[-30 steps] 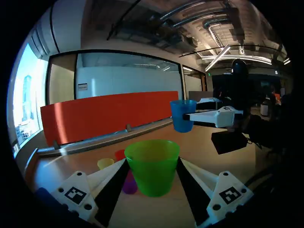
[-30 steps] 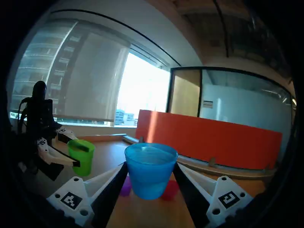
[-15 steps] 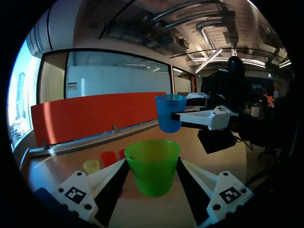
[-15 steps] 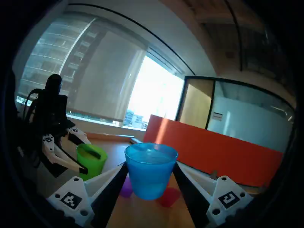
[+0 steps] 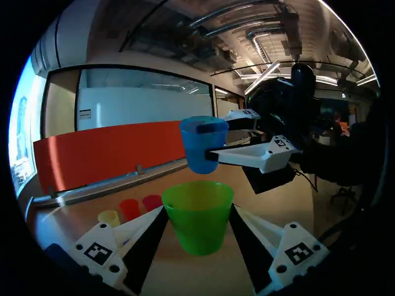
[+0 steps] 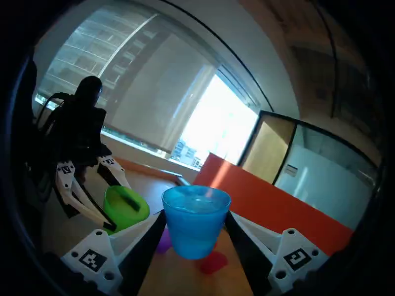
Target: Pour water
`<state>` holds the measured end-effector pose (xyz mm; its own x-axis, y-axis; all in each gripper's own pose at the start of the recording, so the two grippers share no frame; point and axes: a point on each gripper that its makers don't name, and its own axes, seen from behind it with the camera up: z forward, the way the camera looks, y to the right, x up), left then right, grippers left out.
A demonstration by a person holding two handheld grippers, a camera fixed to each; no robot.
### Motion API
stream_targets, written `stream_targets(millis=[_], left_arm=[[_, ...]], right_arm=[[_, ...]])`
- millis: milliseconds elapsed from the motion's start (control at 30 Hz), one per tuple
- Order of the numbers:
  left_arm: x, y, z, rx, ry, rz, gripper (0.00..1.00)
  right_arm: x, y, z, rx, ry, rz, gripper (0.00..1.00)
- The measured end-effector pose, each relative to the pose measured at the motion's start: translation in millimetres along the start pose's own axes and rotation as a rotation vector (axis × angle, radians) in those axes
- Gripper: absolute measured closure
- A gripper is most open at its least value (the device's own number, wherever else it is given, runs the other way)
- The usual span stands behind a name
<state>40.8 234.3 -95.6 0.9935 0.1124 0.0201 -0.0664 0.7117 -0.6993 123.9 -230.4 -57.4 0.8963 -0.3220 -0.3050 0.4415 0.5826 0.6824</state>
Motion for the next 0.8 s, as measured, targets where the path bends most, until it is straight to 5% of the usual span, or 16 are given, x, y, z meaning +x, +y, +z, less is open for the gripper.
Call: stream_targets(millis=[800], left_arm=[[2, 15.0, 4.5, -0.039, 0.003, -0.001, 0.16]], right_arm=[[24, -13, 5.9, 0.1, -0.001, -0.259, 0.12]])
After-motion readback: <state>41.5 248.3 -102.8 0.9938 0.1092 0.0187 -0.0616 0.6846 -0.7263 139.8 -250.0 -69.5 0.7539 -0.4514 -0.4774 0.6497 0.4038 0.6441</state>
